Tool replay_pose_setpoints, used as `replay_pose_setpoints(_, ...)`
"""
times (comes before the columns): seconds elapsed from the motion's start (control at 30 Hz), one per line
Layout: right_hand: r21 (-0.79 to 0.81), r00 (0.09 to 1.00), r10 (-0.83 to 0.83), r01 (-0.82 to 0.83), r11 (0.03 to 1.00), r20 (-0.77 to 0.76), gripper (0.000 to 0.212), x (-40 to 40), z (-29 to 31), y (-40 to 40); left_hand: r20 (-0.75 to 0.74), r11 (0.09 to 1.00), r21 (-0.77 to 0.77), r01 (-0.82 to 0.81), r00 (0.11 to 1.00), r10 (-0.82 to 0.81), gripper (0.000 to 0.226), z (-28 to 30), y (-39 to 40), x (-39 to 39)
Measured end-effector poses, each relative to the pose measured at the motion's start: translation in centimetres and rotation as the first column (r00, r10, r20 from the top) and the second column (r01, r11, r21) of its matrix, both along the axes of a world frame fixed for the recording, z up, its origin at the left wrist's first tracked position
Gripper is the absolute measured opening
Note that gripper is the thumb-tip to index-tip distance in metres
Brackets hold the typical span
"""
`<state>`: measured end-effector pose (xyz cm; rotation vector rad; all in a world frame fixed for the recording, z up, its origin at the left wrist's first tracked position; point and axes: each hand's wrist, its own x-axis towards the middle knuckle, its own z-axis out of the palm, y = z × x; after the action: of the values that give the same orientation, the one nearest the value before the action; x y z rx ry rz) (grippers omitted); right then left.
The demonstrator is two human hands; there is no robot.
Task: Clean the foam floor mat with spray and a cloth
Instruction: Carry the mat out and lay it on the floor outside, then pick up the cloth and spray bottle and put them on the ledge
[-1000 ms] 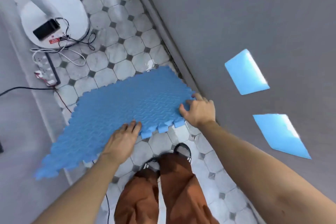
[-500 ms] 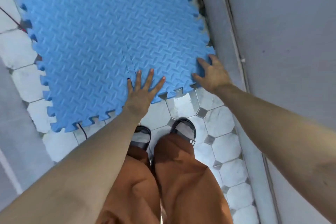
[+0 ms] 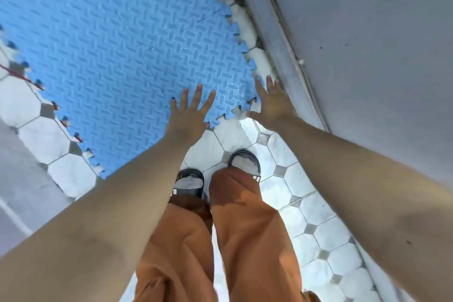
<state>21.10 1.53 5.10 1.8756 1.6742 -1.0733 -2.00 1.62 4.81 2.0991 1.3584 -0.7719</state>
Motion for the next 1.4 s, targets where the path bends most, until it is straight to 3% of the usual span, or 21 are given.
replay_pose_setpoints(0.23,-0.039,0.923,-0.384,0.383,0.923,-0.004,0.093,1.2,13.4,-5.4,0.078,0.963,0.061,0.262,0.961,-0.266,0.079,15.2,4.8,6.1)
replay_pose_setpoints(0.5,-0.111,0.772,-0.632,0.635,0.765,0.063,0.077,2.2,21.6,-15.6,0.140,0.801,0.004,0.598,0.793,-0.593,0.070,24.2,2.5,12.2)
replay_pose_setpoints(0.6,-0.049,0.595,-0.798,0.803,0.593,0.094,0.071,1.9,24.7,-22.0,0.148,0.653,0.022,0.757,0.644,-0.751,0.069,27.0,-0.6,14.7)
replay_pose_setpoints(0.77,0.053,0.060,-0.992,0.996,0.066,0.113,0.062,0.3,28.5,-35.6,0.225,0.437,-0.023,0.899,0.431,-0.874,0.076,29.6,-8.3,20.8)
replay_pose_setpoints(0.87,0.128,-0.271,-0.957,0.958,-0.258,0.102,0.057,-2.9,30.2,-44.5,0.258,0.247,0.006,0.969,0.237,-0.936,0.076,30.2,-15.1,24.3)
replay_pose_setpoints(0.97,0.218,-0.588,-0.808,0.795,-0.566,0.047,0.053,-7.4,31.5,-51.9,0.272,0.121,-0.012,0.993,0.119,-0.955,0.075,30.5,-21.9,26.3)
replay_pose_setpoints(1.07,0.261,-0.809,-0.587,0.569,-0.780,0.012,0.053,-13.3,32.0,-59.0,0.269,-0.061,-0.008,0.998,-0.056,-0.962,0.077,30.4,-30.4,27.1)
replay_pose_setpoints(1.2,0.246,-0.922,-0.384,0.381,-0.891,0.039,0.055,-21.9,31.0,-65.0,0.303,-0.262,0.004,0.965,-0.251,-0.919,0.077,29.6,-41.4,26.4)
replay_pose_setpoints(1.4,0.226,-0.998,-0.059,0.052,-0.973,-0.022,0.060,-31.6,28.8,-67.8,0.298,-0.443,-0.008,0.896,-0.421,-0.857,0.079,27.0,-55.0,23.1)
